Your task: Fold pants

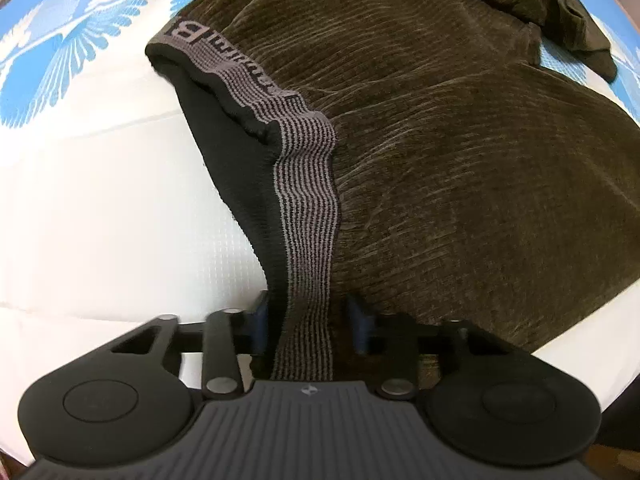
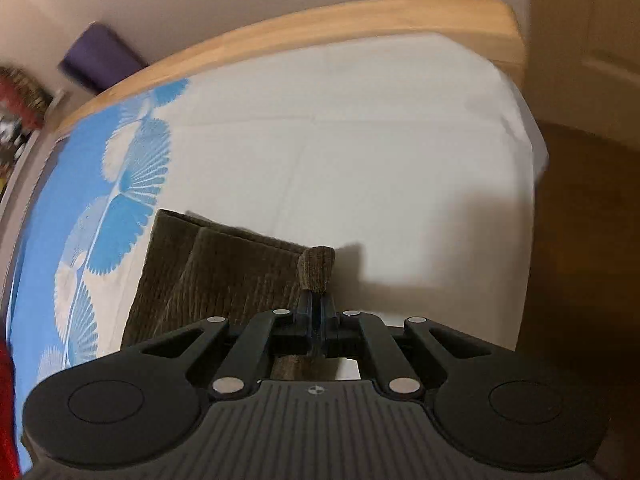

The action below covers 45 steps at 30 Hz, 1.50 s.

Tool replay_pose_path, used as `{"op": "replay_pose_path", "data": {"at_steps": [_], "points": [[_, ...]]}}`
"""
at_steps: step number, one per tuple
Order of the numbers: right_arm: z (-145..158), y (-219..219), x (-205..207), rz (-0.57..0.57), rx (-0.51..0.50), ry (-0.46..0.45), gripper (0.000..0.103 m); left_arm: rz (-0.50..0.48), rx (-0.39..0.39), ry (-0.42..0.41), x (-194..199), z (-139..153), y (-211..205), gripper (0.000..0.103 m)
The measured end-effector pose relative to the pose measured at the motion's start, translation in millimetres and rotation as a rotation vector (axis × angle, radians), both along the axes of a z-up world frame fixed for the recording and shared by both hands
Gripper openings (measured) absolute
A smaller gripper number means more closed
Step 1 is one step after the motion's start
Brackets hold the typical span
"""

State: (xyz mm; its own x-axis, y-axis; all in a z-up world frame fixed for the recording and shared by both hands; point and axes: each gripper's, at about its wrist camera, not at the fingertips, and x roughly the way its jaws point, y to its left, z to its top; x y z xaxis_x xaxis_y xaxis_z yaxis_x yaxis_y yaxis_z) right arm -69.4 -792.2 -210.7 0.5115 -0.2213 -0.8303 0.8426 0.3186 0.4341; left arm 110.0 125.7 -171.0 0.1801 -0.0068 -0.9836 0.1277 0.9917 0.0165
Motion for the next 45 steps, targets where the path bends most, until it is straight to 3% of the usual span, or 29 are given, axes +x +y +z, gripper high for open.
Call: {"op": "replay_pose_path", "data": {"at_steps": [3,8,10,13,16,17,18,20,21,22,25,28,29,30,32,33,34,37,40,43,45], "points": [[6,8,14,0.094,-0.073,0.020,0.003,-0.010,0.017,-0.016,0,2,0,0.017],[24,1,-1,0.040,-0.128,-0.047,0.002,-0.002,-0.022,-0.055,-6,19,6,0.012],[26,5,0,0.064,-0.150,0.006,0.002,0.011,-0.042,-0.075,-8,27,12,0.010],[2,3,6,0.056,-0.059,0.135,0.004,0.047,-0.063,-0.075,-14,35,24,0.009],[-10,8,13,0.152,0.027,0.115,0.022,0.096,-0.076,-0.024,-15,28,32,0.014],[-12,12,17,0.186,0.030,0.112,0.042,0.129,-0.074,-0.010,-15,24,36,0.017],[-13,15,19,0.207,0.026,0.123,0.054,0.153,-0.083,-0.006,-14,22,40,0.027],[-16,20,23,0.229,0.031,0.161,0.061,0.190,-0.138,-0.016,-11,21,43,0.047],[-20,21,25,0.230,0.049,0.172,0.061,0.203,-0.155,-0.016,-10,20,43,0.061],[-23,22,26,0.226,0.070,0.174,0.061,0.212,-0.163,-0.016,-8,18,42,0.066],[-27,22,29,0.204,0.099,0.167,0.061,0.214,-0.181,0.001,-3,11,36,0.066],[-27,27,40,0.230,0.085,0.164,0.052,0.167,-0.138,0.016,2,4,23,0.064],[-26,29,41,0.241,0.073,0.166,0.035,0.141,-0.112,0.025,1,0,18,0.061],[-24,31,44,0.243,0.056,0.171,0.018,0.116,-0.078,0.023,1,-1,16,0.049],[-18,30,43,0.222,0.035,0.136,0.012,0.089,-0.067,0.012,1,0,12,0.032],[-14,29,42,0.201,0.032,0.111,0.011,0.089,-0.057,0.002,1,3,12,0.016],[-9,29,41,0.181,0.029,0.088,0.011,0.106,-0.073,-0.004,1,7,15,0.012],[12,30,32,0.130,0.003,0.004,0.010,0.135,-0.117,-0.063,-4,28,25,0.008],[32,38,30,0.149,-0.041,-0.006,0.010,0.145,-0.156,-0.137,-17,51,35,0.007],[34,48,30,0.208,-0.069,0.055,0.010,0.152,-0.140,-0.163,-26,61,45,0.007],[17,52,34,0.277,-0.038,0.170,0.013,0.156,-0.089,-0.130,-27,54,49,0.008]]}}
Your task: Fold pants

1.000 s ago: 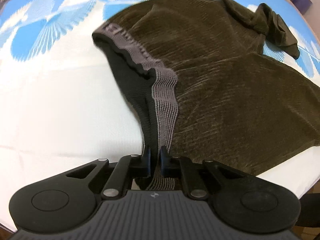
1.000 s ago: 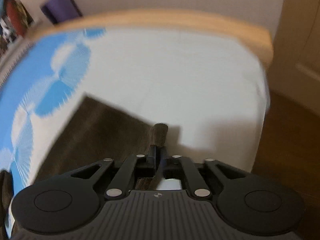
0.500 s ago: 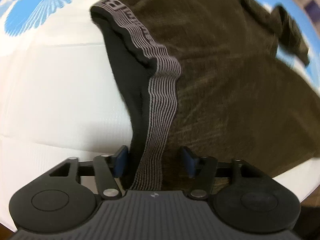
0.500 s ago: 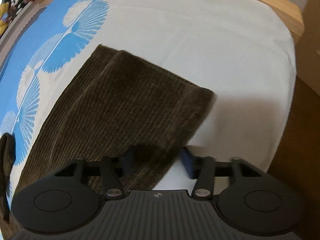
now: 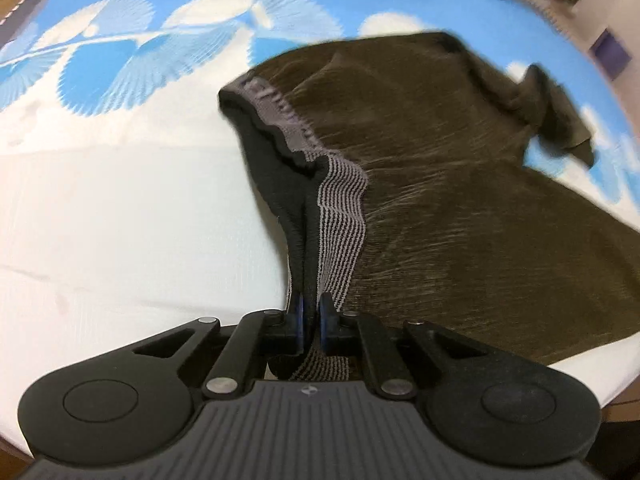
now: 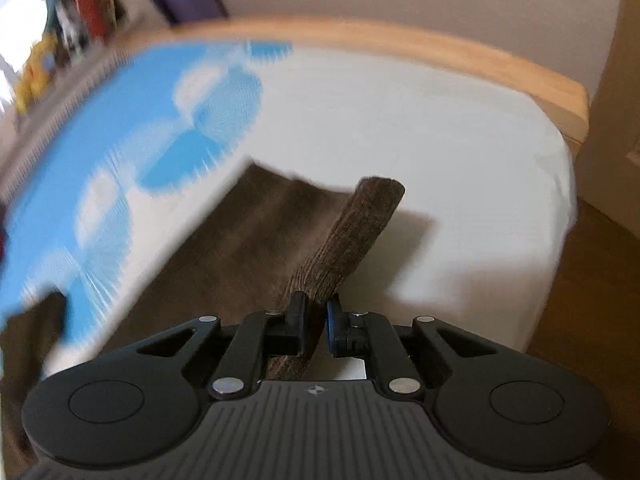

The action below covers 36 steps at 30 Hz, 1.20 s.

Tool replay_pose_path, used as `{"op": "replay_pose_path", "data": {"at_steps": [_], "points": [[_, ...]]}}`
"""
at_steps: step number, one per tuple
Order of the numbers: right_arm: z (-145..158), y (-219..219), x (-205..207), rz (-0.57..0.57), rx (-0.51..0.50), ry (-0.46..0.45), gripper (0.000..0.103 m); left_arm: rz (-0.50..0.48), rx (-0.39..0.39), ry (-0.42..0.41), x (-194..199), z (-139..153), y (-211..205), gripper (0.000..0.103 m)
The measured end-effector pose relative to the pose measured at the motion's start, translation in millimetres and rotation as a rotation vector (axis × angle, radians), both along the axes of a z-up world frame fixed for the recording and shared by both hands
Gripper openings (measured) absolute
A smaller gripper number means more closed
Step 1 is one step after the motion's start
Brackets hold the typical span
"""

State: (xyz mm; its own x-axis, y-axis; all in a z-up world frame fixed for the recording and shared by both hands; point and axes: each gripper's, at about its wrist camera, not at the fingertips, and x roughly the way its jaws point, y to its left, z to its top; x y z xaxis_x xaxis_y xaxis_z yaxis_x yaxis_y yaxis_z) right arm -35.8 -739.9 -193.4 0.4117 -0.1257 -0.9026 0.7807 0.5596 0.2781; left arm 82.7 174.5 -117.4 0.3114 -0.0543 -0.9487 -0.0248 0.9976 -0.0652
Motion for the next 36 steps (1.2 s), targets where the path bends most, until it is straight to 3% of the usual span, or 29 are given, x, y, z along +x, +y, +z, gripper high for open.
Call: {"op": "replay_pose_path", "data": {"at_steps": [1,3,5,7,11,14,17,20,22,26,30,31,32,33,34,36], "points": [[-9,2,3,0.029,-0.004,0.069,0.015,-0.003,0.030,0.024,0,-5,-1,0.008],[-6,4,3,0.015,-0.142,0.167,0.022,-0.026,0.080,0.047,1,-8,-6,0.010],[14,4,2,-0.021,-0.284,0.128,0.027,-0.023,0.133,0.014,5,-2,-12,0.011],[35,7,0,-0.056,-0.361,0.020,0.032,-0.006,0.142,-0.036,10,8,-17,0.015],[63,25,10,-0.004,-0.338,-0.228,0.036,-0.004,0.131,-0.090,23,17,-37,0.018],[77,50,32,0.092,-0.363,-0.352,0.036,-0.024,0.130,-0.119,31,22,-57,0.018],[88,76,58,0.212,-0.393,-0.472,0.036,-0.028,0.108,-0.203,35,35,-80,0.018],[98,101,83,0.318,-0.397,-0.531,0.036,-0.009,0.068,-0.321,39,53,-110,0.023],[100,113,100,0.364,-0.361,-0.552,0.036,-0.036,0.087,-0.434,36,70,-144,0.055],[99,145,146,0.499,-0.307,-0.584,0.036,-0.198,0.159,-0.522,54,98,-229,0.057],[95,175,183,0.583,-0.267,-0.585,0.035,-0.195,0.112,-0.549,87,96,-277,0.057],[96,182,184,0.594,-0.252,-0.590,0.034,-0.196,0.112,-0.562,91,87,-283,0.048],[96,186,190,0.599,-0.237,-0.595,0.026,-0.198,0.117,-0.560,94,75,-286,0.040],[97,190,193,0.601,-0.225,-0.598,0.011,-0.204,0.138,-0.500,101,57,-291,0.018],[97,191,201,0.598,-0.214,-0.601,0.006,-0.202,0.164,-0.415,109,41,-295,0.004],[95,194,211,0.583,-0.207,-0.595,0.005,-0.217,0.113,-0.358,122,27,-303,0.004]]}}
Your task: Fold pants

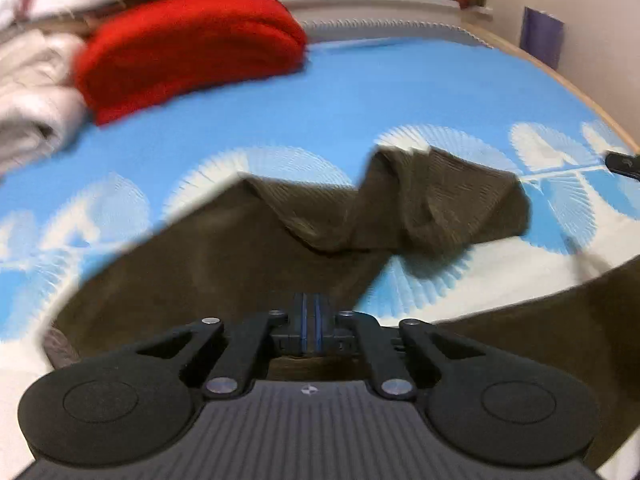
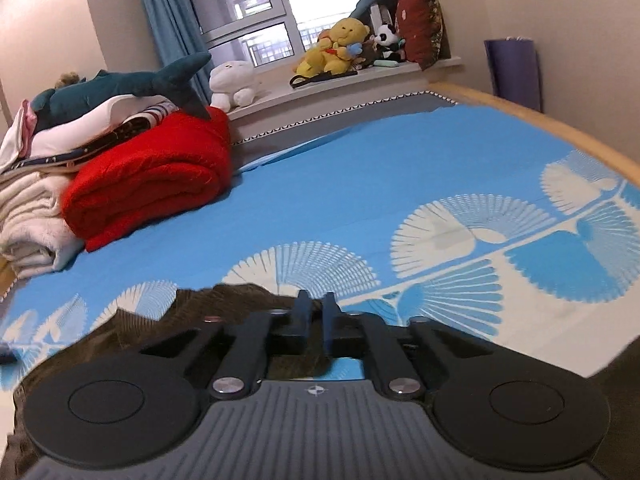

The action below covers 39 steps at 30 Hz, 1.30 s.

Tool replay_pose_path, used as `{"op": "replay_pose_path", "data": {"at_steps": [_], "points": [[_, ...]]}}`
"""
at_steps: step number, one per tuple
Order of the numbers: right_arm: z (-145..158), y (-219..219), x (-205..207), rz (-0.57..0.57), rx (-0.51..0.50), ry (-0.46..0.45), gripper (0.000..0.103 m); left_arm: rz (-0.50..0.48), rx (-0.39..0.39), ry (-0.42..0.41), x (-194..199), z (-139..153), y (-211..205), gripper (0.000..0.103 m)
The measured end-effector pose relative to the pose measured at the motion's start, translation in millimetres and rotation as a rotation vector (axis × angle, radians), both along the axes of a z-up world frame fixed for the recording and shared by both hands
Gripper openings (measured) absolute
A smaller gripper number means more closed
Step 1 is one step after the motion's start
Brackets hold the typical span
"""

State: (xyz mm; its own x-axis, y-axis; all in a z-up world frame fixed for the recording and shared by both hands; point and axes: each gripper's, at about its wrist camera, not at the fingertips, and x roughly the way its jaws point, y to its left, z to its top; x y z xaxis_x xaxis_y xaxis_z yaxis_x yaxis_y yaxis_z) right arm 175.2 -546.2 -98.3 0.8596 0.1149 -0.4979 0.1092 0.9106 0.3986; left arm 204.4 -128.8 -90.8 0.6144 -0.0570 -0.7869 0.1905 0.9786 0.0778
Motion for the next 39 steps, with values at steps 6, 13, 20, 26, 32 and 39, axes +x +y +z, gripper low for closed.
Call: {"op": "replay_pose_path", "data": {"at_steps": [6,13,20,26,32,39], "points": [[-29,-10,56,-0.036,0.075,0.048,0.008,-0.035,0.042,-0.003,20,-20,-21,0.006],[-63,-22,123,-0.047,0.192,0.103,0.040,-0.043,0.045,0.034,35,-43,-21,0.037],[-106,-12,166,0.011,0.246,0.214,0.063,-0.017,0.008,0.088,54,-55,-17,0.039],[-115,33,172,0.260,0.167,0.262,0.064,-0.031,0.029,0.125,60,-64,-17,0.042],[-99,62,157,0.528,0.041,0.251,0.064,-0.047,0.067,0.144,66,-81,-22,0.049],[-89,59,155,0.485,-0.010,0.237,0.035,-0.059,0.100,0.171,75,-101,-25,0.044]]}}
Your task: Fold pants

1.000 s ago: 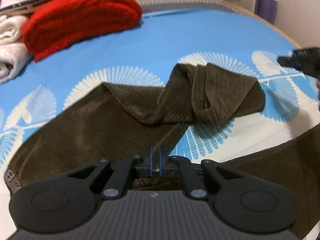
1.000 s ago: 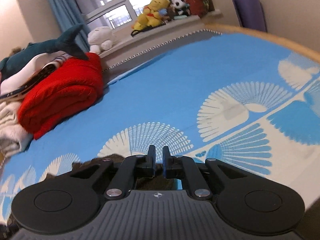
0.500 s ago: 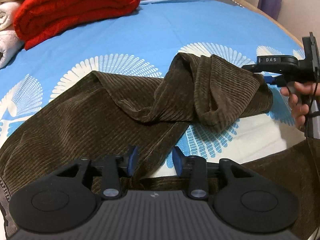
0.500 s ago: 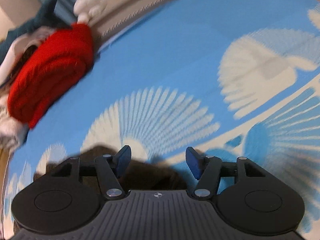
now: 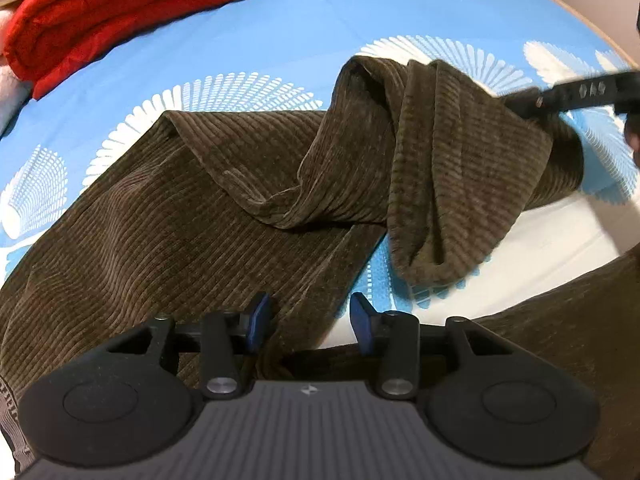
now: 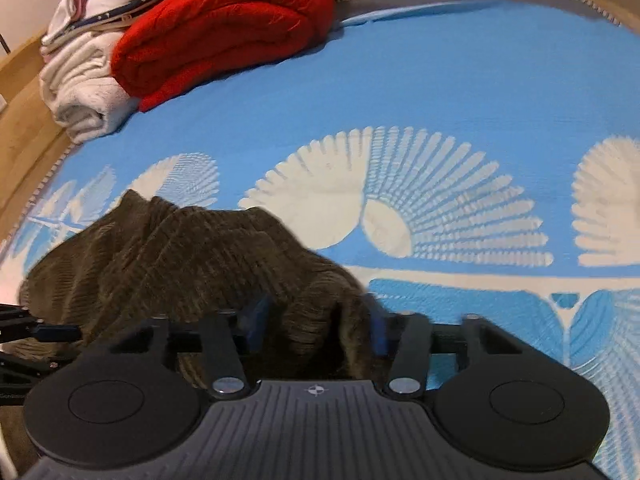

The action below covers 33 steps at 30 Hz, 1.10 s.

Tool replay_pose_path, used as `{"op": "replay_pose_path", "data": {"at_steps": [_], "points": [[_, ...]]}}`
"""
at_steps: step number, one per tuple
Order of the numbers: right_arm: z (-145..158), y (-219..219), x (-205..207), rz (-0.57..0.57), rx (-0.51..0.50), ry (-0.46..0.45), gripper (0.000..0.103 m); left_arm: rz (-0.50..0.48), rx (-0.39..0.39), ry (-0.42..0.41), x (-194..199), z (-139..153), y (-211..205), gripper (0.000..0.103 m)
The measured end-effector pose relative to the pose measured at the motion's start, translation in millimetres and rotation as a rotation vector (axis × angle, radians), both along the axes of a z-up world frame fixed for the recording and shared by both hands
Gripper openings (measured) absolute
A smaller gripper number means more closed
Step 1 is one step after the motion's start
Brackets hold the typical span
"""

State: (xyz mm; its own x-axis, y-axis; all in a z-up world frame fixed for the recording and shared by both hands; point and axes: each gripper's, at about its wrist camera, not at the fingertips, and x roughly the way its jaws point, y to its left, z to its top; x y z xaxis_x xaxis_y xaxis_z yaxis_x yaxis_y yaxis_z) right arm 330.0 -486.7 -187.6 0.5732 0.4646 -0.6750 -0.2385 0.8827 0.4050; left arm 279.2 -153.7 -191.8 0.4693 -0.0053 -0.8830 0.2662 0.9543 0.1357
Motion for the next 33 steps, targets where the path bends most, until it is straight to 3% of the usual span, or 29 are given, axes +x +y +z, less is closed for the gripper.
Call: {"op": "replay_pose_path", "data": {"at_steps": [1,4,7,9,11,12,13,14,15,18,20,22,24,25,31,33], "points": [[3,-3,-1,-0.017,0.017,-0.005,0.033,-0.002,0.002,-0.003,0,-1,0,0.033],[10,-16,-5,-0.052,0.068,-0.027,0.025,-0.028,0.050,-0.022,-3,-7,-3,0.012],[14,-33,-5,-0.116,0.155,-0.032,0.022,-0.048,0.091,-0.041,-7,-9,-4,0.008],[20,-50,-8,-0.223,0.246,-0.046,0.020,-0.032,0.089,-0.050,-7,-4,-1,0.007],[31,-71,-27,-0.553,0.266,-0.125,0.019,-0.024,0.093,-0.058,-7,1,3,0.007],[37,-83,-48,-0.822,0.277,-0.157,0.017,-0.025,0.102,-0.052,-8,1,4,0.007],[39,-93,-65,-1.014,0.304,-0.140,0.016,-0.027,0.111,-0.044,-8,0,6,0.007],[36,-103,-80,-1.167,0.338,-0.096,0.002,-0.028,0.116,-0.037,-9,-1,7,0.007],[30,-109,-87,-1.216,0.344,-0.049,0.002,-0.030,0.117,-0.031,-9,-2,9,0.007],[7,-122,-90,-1.204,0.312,0.054,0.002,-0.041,0.111,-0.025,-11,2,10,0.007],[-13,-135,-86,-1.182,0.380,0.115,0.004,-0.047,0.107,-0.017,-12,5,8,0.007],[-27,-144,-81,-1.140,0.434,0.117,0.011,-0.052,0.104,-0.006,-12,8,7,0.007],[-36,-147,-70,-1.067,0.467,0.123,0.033,-0.078,0.115,0.030,-14,10,5,0.007],[-40,-148,-63,-1.035,0.479,0.118,0.036,-0.091,0.123,0.053,-14,11,5,0.007],[-57,-145,-35,-0.895,0.554,0.130,0.046,-0.058,0.214,0.046,-16,28,37,0.007],[-58,-139,-29,-0.880,0.553,0.127,0.047,-0.052,0.212,0.051,-14,29,43,0.007]]}}
